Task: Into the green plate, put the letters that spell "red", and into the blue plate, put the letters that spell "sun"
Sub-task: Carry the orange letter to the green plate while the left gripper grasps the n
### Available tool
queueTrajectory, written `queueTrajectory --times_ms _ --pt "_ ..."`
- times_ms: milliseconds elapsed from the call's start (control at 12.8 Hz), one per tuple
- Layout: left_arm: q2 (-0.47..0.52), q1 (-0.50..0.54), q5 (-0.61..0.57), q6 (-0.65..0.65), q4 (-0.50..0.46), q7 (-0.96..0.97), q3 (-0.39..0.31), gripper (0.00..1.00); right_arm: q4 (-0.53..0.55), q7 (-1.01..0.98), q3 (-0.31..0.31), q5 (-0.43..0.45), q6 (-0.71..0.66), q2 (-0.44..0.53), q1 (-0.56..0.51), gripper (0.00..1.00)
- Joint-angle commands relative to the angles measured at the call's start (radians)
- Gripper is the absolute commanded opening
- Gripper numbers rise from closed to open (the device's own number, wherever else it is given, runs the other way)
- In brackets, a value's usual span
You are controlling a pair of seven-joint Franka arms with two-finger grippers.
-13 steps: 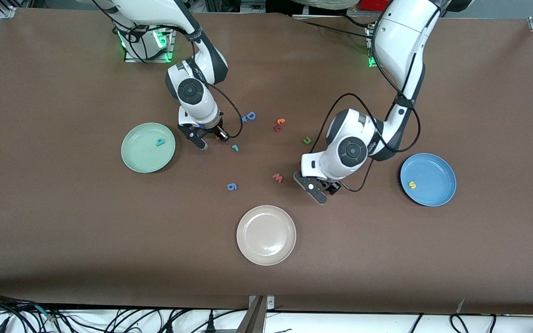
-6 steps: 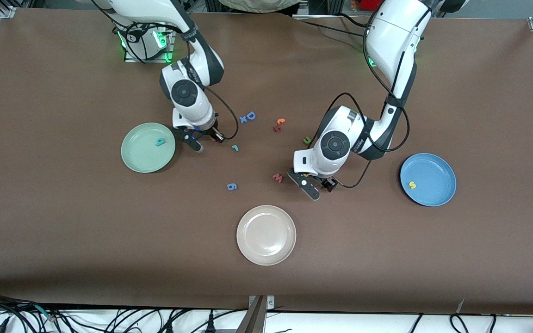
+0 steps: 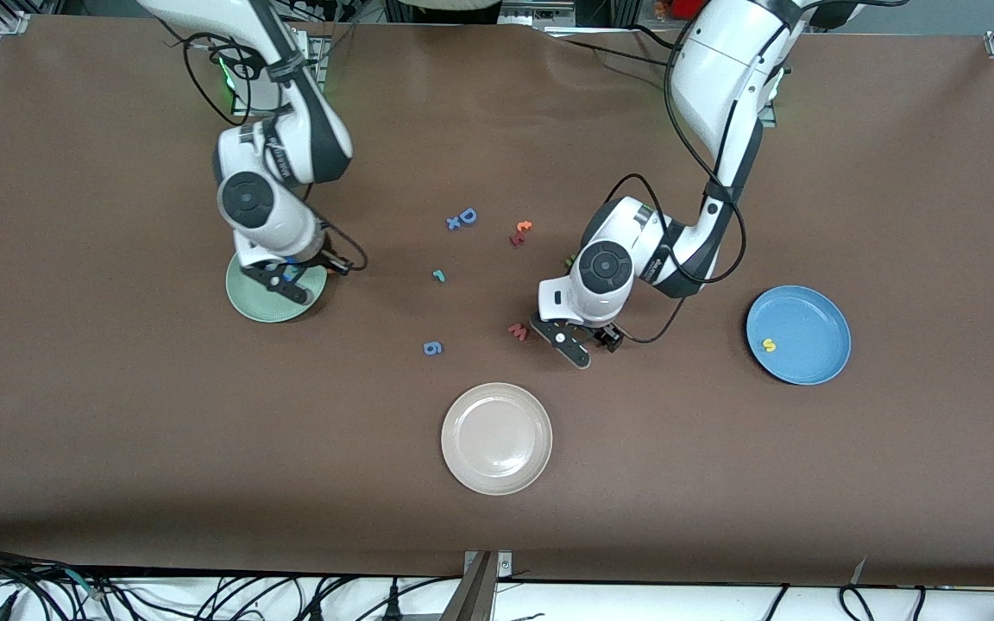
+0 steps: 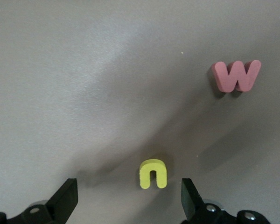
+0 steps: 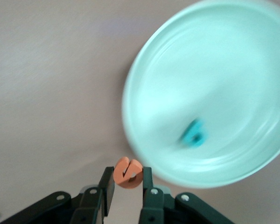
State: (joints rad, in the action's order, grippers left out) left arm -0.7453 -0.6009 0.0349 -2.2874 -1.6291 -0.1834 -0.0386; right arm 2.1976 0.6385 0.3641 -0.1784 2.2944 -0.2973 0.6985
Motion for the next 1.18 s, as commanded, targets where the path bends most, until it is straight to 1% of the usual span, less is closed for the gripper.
queueTrajectory --times_ms 0,157,470,549,627,705,784,941,1019,1097 --pt "-0.011 -0.01 -0.038 -0.02 -0.003 0.033 -0.004 0.98 0.017 -0.173 0.097 0.0 -0.061 0.011 0.006 0.17" --pt "-0.031 -0.02 -0.038 -0.052 -0.003 0.041 -0.004 0.98 0.027 -0.268 0.151 -0.001 -0.064 -0.014 -0.002 0.17" --pt "-0.034 -0.02 -0.039 -0.057 -0.003 0.044 -0.004 0.96 0.027 -0.298 0.156 -0.007 -0.046 -0.091 -0.037 0.2" --pt "-0.035 -0.02 -0.041 -0.058 -0.003 0.044 -0.004 0.91 0.027 -0.309 0.156 -0.009 -0.047 -0.098 -0.043 0.36" --pt "-0.035 -0.02 -0.058 -0.058 -0.003 0.044 -0.004 0.85 0.025 -0.309 0.156 -0.013 -0.047 -0.106 -0.048 0.83" --pt "-0.035 -0.02 -0.072 -0.058 -0.003 0.042 -0.004 0.79 0.022 -0.309 0.156 -0.015 -0.052 -0.114 -0.048 0.98" --pt "-0.042 -0.02 -0.076 -0.058 -0.003 0.041 -0.004 0.7 0.015 -0.309 0.153 -0.015 -0.064 -0.108 -0.047 0.99" --pt "-0.046 -0.019 -0.076 -0.081 -0.005 0.032 -0.004 0.59 -0.001 -0.312 0.148 -0.015 -0.081 -0.083 -0.044 0.99" --pt "-0.051 -0.019 -0.081 -0.089 -0.006 0.03 -0.004 0.52 -0.03 -0.307 0.139 -0.021 -0.128 -0.068 -0.037 0.99" --pt "-0.052 -0.019 -0.081 -0.101 -0.011 0.03 -0.006 0.51 -0.073 -0.306 0.115 -0.021 -0.186 -0.066 -0.037 0.99"
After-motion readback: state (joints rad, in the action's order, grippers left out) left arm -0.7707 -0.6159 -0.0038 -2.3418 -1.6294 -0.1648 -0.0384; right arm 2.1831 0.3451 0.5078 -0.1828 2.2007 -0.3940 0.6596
